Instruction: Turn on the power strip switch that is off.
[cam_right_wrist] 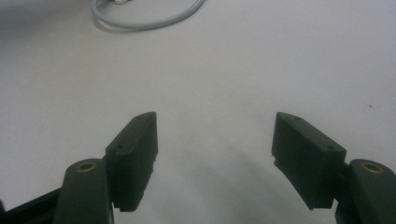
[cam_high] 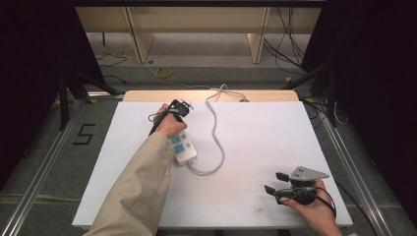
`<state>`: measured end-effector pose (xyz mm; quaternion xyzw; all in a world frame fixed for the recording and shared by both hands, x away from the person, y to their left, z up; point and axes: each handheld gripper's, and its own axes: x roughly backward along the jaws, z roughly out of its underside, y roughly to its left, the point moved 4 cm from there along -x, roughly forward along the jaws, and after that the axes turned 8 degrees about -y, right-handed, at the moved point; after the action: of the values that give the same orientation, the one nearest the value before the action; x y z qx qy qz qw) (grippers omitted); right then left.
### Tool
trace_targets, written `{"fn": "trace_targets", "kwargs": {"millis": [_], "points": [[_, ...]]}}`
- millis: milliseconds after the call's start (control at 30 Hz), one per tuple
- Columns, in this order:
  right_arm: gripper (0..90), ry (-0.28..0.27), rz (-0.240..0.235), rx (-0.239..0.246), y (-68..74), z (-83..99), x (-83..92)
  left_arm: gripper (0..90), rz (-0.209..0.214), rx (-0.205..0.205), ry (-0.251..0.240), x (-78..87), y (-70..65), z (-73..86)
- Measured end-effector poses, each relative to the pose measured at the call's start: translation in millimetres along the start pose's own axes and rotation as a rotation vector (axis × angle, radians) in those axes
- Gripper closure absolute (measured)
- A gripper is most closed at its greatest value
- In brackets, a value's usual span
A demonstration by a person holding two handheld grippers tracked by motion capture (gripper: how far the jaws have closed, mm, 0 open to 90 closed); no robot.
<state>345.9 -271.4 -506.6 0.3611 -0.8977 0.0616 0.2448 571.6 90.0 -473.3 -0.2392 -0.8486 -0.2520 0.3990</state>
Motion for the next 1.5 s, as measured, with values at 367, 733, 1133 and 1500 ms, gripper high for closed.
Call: {"fn": "trace_targets", "kwargs": {"millis": [367,733,1133,1500], "points": [[32.4,0.001,0.0,0.001,-0.2,0.2,0.1,89.8,-0.011,0.006,0.025,-0.4,2.2,0.9],[32.4,-0.001,-0.001,0.002,0.3,0.1,0.2,89.9,-0.011,0.009,0.032,-2.3,2.0,1.1],[32.4,-0.002,-0.001,0.001,0.6,0.1,0.2,89.9,-0.012,0.024,0.036,-3.2,1.8,0.8],[32.4,-0.002,-0.003,0.001,1.0,0.2,0.0,90.0,-0.021,0.035,0.052,-4.0,0.8,0.9]]}}
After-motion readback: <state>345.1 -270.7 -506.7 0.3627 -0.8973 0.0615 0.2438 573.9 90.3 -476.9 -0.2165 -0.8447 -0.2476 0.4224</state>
